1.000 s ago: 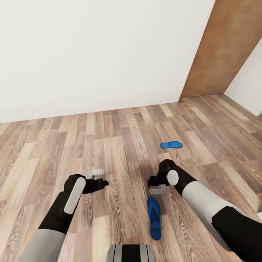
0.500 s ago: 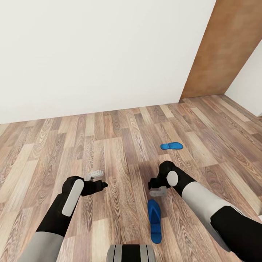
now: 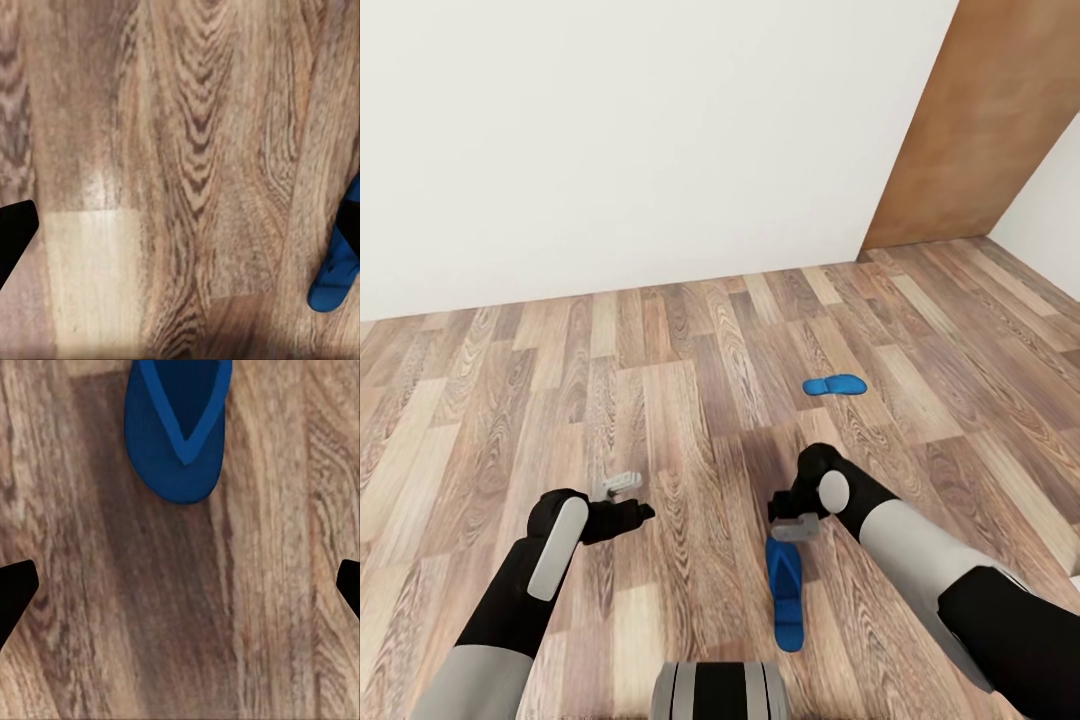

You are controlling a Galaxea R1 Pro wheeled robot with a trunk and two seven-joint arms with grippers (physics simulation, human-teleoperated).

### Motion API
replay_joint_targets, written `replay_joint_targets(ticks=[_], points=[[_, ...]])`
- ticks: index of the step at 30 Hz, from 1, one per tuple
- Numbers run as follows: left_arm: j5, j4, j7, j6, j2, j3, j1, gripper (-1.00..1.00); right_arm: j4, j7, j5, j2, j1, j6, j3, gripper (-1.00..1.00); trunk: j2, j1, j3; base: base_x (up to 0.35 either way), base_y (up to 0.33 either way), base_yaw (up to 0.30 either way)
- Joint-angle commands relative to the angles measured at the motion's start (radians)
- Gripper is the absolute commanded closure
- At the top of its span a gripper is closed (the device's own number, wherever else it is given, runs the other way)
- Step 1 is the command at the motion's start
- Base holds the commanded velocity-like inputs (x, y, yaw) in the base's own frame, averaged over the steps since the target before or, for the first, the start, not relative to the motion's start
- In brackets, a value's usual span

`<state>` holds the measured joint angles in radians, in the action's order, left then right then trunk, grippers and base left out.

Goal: In the bedroom, move the book from the bed onto either nightstand, and place the two sandals side by side next to the bed.

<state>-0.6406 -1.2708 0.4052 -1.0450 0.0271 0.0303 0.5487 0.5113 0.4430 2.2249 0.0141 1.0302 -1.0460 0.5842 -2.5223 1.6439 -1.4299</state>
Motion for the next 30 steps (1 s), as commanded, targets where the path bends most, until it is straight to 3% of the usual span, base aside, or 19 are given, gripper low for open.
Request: replay_joint_targets(ticks=[1,13,20,30], points=[[-0.010,-0.001,0.010,-0.002,0.000,0.000,0.000,-1.00,0.001,0.010,-0.009,0.000,0.001,-0.001,0.004,-1.00,-0.001,0.000,-0.005,0.000,0.000,0.000],[-0.008,0.000,0.012,-0.002,0.000,0.000,0.000,-1.00,0.000,0.010,-0.009,0.011,0.001,-0.001,0.005,-1.00,-0.003,0.006,-0.051,0.000,0.000,0.000],[-0.007,0.001,0.012,-0.002,0.000,0.001,0.000,-1.00,0.000,0.010,-0.008,0.020,0.001,-0.001,0.005,-1.00,-0.003,0.006,-0.051,0.000,0.000,0.000],[-0.006,0.003,0.012,-0.002,0.002,0.003,0.000,-1.00,-0.046,0.017,0.000,0.055,0.001,-0.001,0.005,-1.00,-0.003,0.006,-0.051,0.000,0.000,0.000]])
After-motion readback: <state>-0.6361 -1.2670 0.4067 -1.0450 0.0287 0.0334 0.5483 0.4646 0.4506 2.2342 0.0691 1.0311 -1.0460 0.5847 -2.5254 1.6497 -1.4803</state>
